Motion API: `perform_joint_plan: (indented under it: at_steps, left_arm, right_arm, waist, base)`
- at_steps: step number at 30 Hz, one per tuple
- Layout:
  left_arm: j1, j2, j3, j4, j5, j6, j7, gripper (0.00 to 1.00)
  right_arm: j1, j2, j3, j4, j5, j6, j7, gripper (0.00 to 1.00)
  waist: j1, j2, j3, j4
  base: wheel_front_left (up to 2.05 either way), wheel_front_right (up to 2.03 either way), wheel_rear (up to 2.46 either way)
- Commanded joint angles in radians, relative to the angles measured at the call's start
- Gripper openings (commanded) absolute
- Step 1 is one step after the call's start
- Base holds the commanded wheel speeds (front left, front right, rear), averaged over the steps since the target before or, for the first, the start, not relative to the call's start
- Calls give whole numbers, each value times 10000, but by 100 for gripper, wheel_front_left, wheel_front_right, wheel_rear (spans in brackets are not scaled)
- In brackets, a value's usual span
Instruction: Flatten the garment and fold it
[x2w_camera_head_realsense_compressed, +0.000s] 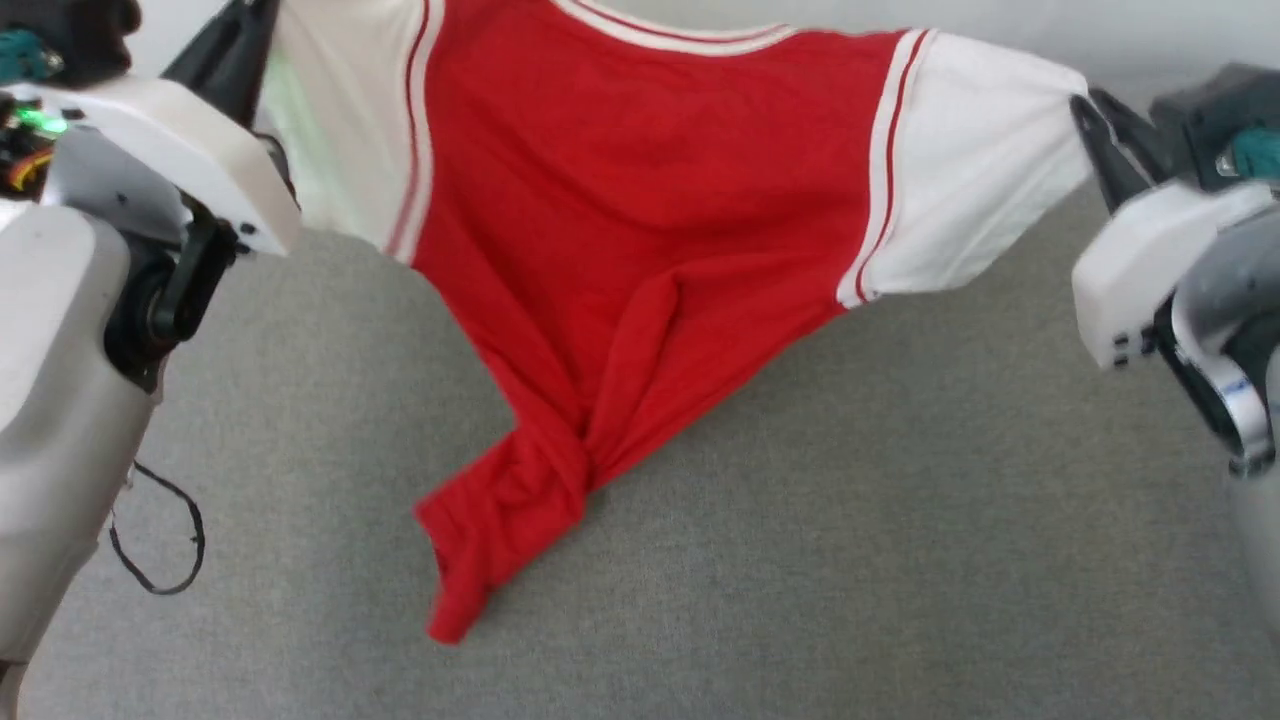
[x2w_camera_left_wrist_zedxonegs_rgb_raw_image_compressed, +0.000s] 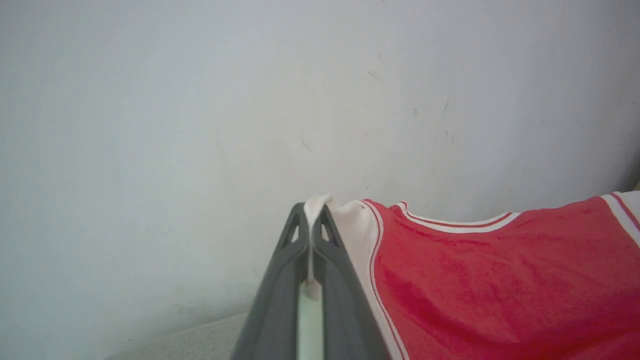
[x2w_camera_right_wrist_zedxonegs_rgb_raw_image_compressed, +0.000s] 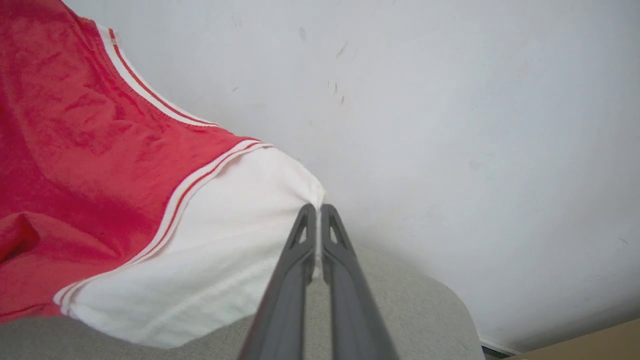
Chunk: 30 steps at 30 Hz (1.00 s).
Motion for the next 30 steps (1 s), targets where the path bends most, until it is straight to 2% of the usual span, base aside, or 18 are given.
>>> perform_joint_plan:
  at_steps: [1,8,17,23,30]
  left_arm:
    - [-102,-19,60,-23,112,167,-127,0]
    - [-924,-225,-245,154,488,326,410,0]
    - [-2486,-590,-361,858,883,484,959,0]
    - [-3613,-907,-226,1491,1009,602,1006,0]
    - [-4764,-1154,-124,2146,1034,385,1010,0]
  right_arm:
    - [-571,-150,245,284,91,-9,32,0]
    - [-2584,-351,1251,1866,174,-9,-25,0]
    - [-5122,-40,1936,4021,-354,-9,-655,0]
    - [-6845,453,2160,5531,-830,-9,-1145,0]
    - [-8462,1055,2006,6984,-1354,-9,-1600,0]
  waist:
    - [1,0,-1093,-201]
    - [1,0,-1687,-272]
    - [1,0,-1724,-429]
    - [1,0,-1371,-657]
    - [1,0,-418,-886]
  base:
    - [0,0,0]
    - [0,0,0]
    - [0,0,0]
    - [0,0,0]
    - [0,0,0]
